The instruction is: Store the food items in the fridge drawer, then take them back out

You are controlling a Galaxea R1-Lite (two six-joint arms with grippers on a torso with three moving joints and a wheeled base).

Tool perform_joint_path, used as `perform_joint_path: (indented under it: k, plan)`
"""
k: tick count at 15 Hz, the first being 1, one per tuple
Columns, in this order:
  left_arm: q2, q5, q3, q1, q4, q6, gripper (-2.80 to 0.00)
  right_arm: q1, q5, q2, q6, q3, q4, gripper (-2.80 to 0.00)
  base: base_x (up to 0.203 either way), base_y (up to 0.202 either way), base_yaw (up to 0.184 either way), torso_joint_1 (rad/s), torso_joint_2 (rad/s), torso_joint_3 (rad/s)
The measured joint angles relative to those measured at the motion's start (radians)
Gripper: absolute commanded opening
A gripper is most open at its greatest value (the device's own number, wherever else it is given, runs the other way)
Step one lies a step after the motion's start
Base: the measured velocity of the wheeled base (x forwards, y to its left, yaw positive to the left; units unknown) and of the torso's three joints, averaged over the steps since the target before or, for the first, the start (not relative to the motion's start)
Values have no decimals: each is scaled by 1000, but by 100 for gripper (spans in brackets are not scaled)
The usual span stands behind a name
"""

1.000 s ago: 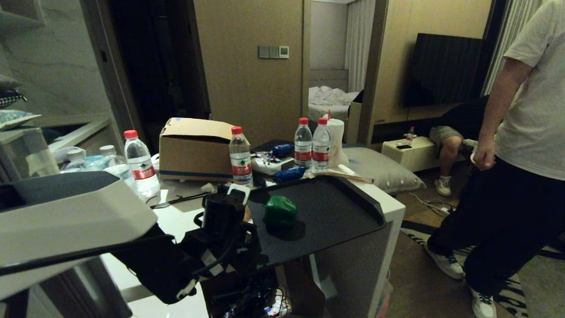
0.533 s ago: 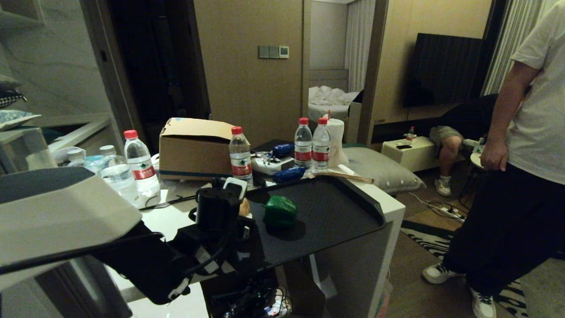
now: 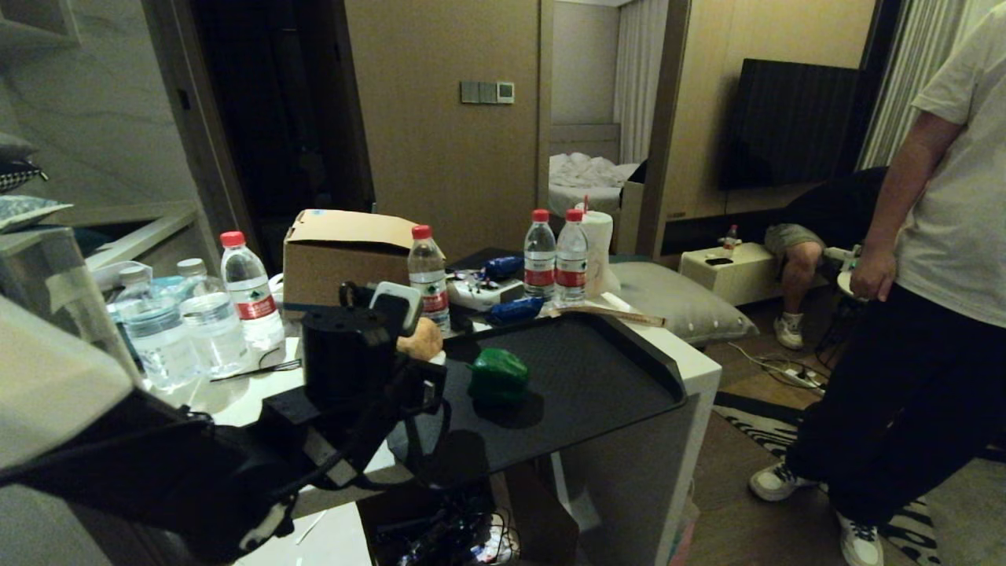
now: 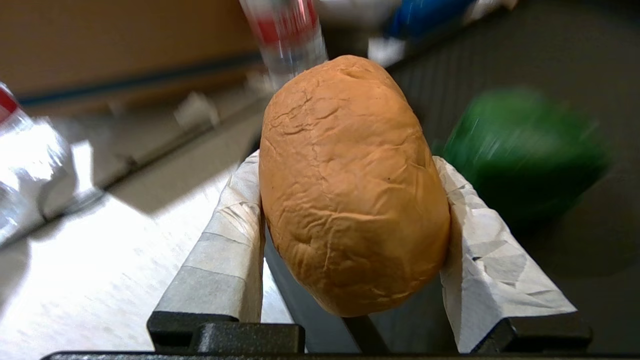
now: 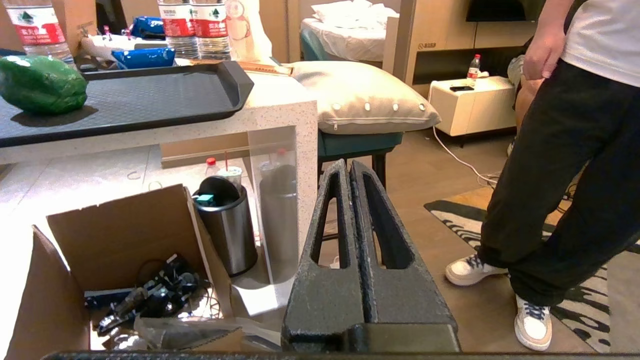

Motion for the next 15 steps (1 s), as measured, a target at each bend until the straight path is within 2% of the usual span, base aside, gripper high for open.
perform_joint_path:
  k: [5,9,13,15]
  plan:
    - [-223,-98,8,-1,64,1,-280,0,1,0,-9,0,-2,-280,0,0,0,0,0,0]
    - [-448,-185,76,-1,142,-1,-280,0,1,0,-3,0,-2,-280,0,0,0,0,0,0]
    - [-683,-204,194,0,210,-4,-280,0,1,0,-4,0,-2,-280,0,0,0,0,0,0]
    - [-798,-187,235,5,268,-4,-280,0,0,0,-1,0,-2,-280,0,0,0,0,0,0]
